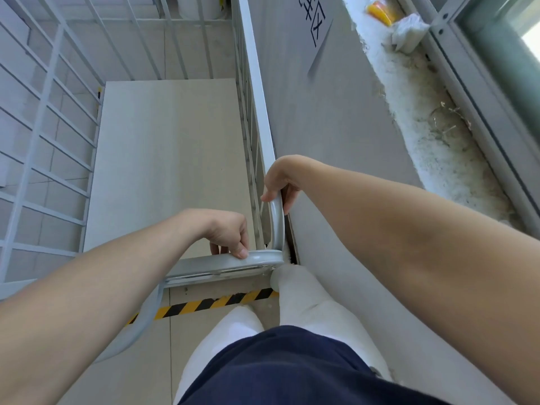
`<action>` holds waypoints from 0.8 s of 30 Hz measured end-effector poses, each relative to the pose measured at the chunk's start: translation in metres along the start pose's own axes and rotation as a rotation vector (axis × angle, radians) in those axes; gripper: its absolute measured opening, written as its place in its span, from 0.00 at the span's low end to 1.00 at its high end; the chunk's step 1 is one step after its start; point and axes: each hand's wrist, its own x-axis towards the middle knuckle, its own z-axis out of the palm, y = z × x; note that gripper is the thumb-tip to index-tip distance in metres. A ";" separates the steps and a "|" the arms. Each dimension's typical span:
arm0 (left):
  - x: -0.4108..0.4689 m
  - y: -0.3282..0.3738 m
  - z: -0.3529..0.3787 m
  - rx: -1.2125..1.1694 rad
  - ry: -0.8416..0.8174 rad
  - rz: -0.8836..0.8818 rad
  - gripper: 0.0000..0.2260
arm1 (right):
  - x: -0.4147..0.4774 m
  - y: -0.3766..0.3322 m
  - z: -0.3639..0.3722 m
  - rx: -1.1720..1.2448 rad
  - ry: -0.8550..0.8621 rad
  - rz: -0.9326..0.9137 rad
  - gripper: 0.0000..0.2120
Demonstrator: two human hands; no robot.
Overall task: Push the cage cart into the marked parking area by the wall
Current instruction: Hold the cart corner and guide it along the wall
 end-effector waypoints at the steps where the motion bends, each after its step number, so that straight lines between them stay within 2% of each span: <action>1: -0.001 0.001 0.000 0.000 -0.009 -0.007 0.10 | 0.001 0.000 0.000 -0.004 -0.016 0.008 0.26; 19: -0.007 0.007 0.006 0.034 0.035 0.012 0.08 | -0.009 -0.001 0.009 -0.042 0.061 0.015 0.24; 24: -0.009 0.003 0.011 0.027 0.083 0.027 0.07 | -0.020 -0.001 0.016 0.033 0.121 0.033 0.23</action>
